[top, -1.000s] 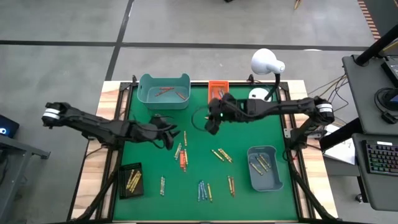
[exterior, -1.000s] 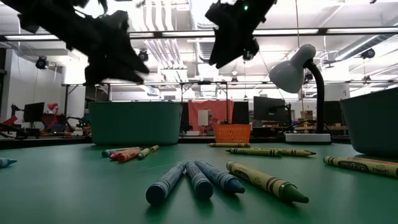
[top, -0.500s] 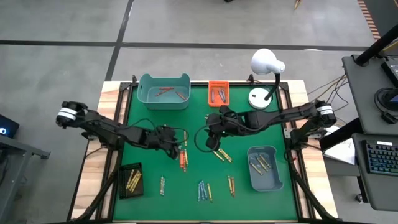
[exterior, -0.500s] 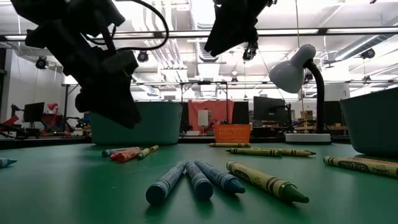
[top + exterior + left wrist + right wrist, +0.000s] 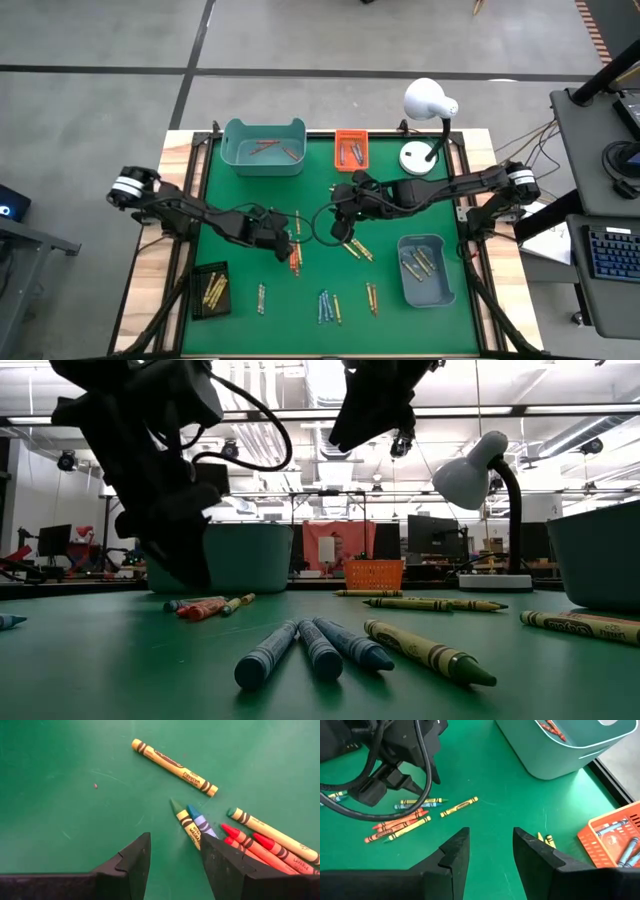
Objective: Sort crayons
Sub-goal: Put the green crayon into the blue bin
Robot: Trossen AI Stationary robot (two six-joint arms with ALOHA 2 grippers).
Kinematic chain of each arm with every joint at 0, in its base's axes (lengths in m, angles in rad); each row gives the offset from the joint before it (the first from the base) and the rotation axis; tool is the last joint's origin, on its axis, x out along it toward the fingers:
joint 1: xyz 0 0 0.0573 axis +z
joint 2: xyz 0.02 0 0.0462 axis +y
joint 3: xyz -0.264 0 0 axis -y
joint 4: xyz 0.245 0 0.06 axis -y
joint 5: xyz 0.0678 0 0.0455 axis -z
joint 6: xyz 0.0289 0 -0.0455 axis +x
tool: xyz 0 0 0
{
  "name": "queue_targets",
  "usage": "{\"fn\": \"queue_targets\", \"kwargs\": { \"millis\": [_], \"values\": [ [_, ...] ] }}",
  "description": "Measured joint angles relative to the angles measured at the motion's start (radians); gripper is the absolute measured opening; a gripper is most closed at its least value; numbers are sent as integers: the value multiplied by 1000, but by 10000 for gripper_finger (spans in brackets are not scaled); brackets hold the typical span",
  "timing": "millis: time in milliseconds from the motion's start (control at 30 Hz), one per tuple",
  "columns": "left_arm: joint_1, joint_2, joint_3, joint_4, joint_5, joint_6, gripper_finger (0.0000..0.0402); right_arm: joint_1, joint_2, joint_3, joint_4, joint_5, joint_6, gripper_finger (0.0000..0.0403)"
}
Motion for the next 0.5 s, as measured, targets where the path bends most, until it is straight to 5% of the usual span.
{"fn": "queue_targets", "kwargs": {
  "millis": [500],
  "values": [
    [-36, 35, 12, 2, -3, -10, 154, 0, 0, 0, 8, 0, 0, 137]
  ]
}}
